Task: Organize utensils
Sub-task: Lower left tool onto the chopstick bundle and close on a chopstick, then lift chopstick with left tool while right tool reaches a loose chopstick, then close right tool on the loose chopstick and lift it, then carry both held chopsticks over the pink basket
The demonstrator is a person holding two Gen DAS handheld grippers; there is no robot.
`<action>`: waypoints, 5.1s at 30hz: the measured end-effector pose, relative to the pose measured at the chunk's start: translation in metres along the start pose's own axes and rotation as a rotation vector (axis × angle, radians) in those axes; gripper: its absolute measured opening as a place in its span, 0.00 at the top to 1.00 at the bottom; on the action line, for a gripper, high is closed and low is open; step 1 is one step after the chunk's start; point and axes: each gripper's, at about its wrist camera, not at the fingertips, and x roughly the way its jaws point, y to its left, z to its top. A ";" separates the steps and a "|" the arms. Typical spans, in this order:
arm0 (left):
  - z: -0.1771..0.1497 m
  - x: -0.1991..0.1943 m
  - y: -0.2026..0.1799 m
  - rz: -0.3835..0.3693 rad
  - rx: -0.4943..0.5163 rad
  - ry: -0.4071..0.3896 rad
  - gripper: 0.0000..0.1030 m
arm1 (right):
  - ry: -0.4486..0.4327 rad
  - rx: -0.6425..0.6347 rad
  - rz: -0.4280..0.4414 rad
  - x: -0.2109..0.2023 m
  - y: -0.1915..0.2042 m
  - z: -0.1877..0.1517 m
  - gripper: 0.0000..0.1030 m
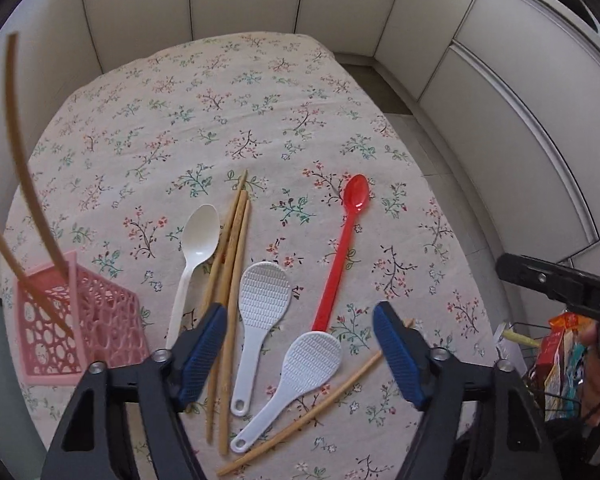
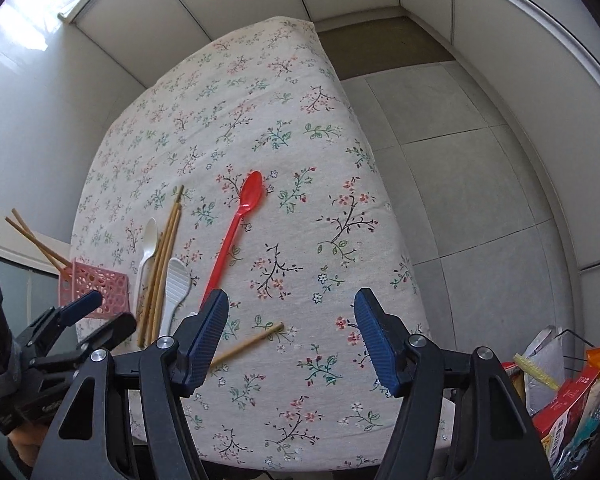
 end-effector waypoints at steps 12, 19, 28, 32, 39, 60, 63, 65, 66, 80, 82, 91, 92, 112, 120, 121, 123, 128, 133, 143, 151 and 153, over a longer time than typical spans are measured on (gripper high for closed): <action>0.030 0.067 0.021 0.151 -0.042 0.043 0.89 | 0.029 0.021 0.010 0.010 -0.008 0.003 0.34; 0.037 0.081 0.028 0.174 -0.064 0.061 0.89 | 0.034 0.011 0.014 0.011 -0.006 0.004 0.34; 0.044 0.090 0.036 0.180 -0.081 0.060 0.88 | 0.044 0.017 0.008 0.014 -0.008 0.003 0.34; 0.052 0.096 0.031 0.203 -0.060 0.043 0.89 | 0.068 0.014 0.002 0.020 -0.008 0.001 0.34; 0.047 0.089 0.025 0.207 -0.049 0.029 0.93 | 0.137 0.030 0.023 0.038 -0.007 -0.007 0.34; 0.001 -0.049 0.019 0.100 0.009 -0.261 0.94 | 0.299 0.023 -0.003 0.105 0.037 -0.033 0.35; -0.007 -0.061 0.022 0.095 0.010 -0.285 0.94 | 0.267 -0.021 -0.066 0.109 0.050 -0.034 0.40; -0.011 -0.066 0.023 0.096 0.008 -0.295 0.94 | 0.242 -0.058 -0.108 0.110 0.056 -0.034 0.51; -0.013 -0.067 0.023 0.098 0.009 -0.298 0.94 | 0.230 -0.072 -0.124 0.110 0.057 -0.034 0.57; -0.030 -0.079 0.033 0.073 -0.030 -0.317 0.95 | 0.186 0.010 0.036 0.114 0.034 -0.008 1.00; -0.030 -0.080 0.034 0.068 -0.033 -0.319 0.95 | 0.181 0.023 0.059 0.113 0.036 -0.006 1.00; -0.032 -0.091 0.038 0.047 -0.049 -0.339 0.95 | 0.164 0.001 0.059 0.093 0.046 -0.008 0.98; -0.032 -0.092 0.038 0.046 -0.048 -0.343 0.95 | 0.181 -0.003 0.042 0.095 0.045 -0.010 0.94; -0.042 -0.105 0.061 0.043 -0.071 -0.355 0.94 | 0.181 -0.207 -0.156 0.120 0.094 -0.036 0.94; -0.046 -0.118 0.065 0.027 -0.074 -0.392 0.95 | 0.056 -0.184 0.040 0.067 0.088 -0.025 0.95; -0.046 -0.121 0.064 0.026 -0.071 -0.401 0.95 | 0.030 -0.197 0.056 0.056 0.090 -0.026 0.95; -0.047 -0.126 0.063 0.020 -0.066 -0.415 0.95 | -0.020 -0.223 0.083 0.037 0.096 -0.031 0.95; -0.053 -0.143 0.060 0.009 -0.056 -0.472 0.95 | -0.163 -0.283 0.139 -0.012 0.113 -0.036 0.95; -0.059 -0.167 0.060 -0.011 -0.061 -0.556 0.95 | -0.306 -0.315 0.174 -0.052 0.120 -0.037 0.95; -0.068 -0.219 0.077 -0.002 -0.117 -0.743 0.95 | -0.480 -0.309 0.256 -0.099 0.129 -0.034 0.95; -0.069 -0.230 0.105 0.103 -0.170 -0.808 0.95 | -0.509 -0.311 0.317 -0.110 0.144 -0.030 0.95; -0.070 -0.231 0.111 0.113 -0.181 -0.820 0.95 | -0.518 -0.312 0.336 -0.112 0.148 -0.030 0.95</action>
